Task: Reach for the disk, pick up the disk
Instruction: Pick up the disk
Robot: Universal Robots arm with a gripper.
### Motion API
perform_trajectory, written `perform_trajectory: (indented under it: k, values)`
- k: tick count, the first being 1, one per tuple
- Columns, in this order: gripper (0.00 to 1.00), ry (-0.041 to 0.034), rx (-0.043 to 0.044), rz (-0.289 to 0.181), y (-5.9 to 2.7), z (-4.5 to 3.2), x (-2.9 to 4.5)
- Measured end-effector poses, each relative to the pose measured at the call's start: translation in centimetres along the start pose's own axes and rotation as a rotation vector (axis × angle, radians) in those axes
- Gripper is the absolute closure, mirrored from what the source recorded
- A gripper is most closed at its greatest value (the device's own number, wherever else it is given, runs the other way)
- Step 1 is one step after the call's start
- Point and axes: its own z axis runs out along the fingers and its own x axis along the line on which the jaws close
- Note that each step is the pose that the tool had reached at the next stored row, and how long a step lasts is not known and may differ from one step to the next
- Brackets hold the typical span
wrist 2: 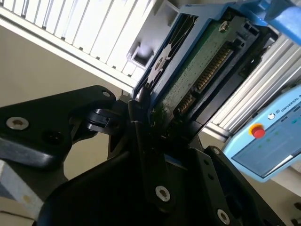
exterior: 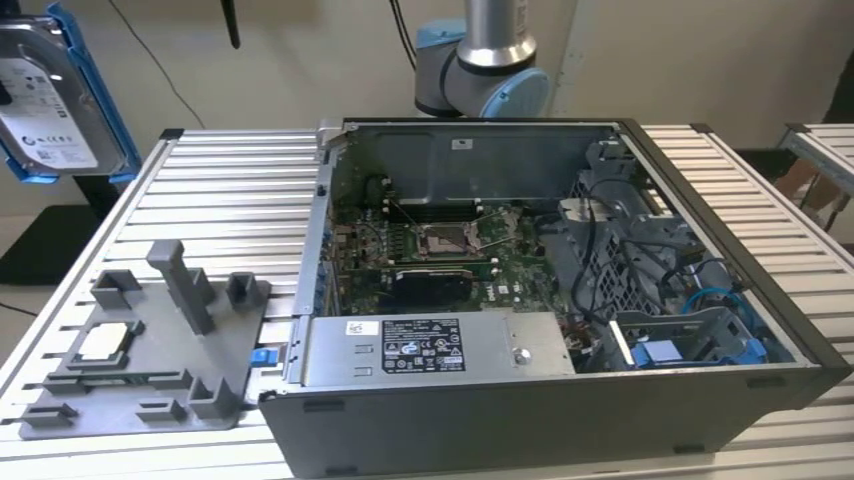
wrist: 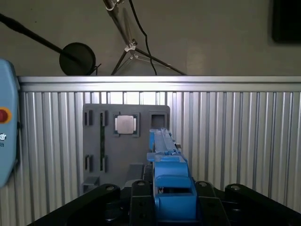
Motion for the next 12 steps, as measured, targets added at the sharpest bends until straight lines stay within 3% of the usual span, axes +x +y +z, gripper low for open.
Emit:
perform_trajectory:
  k: [12]
  values:
    - [1.0, 0.0, -0.0001, 0.0, 0.0, -1.61, 0.01]
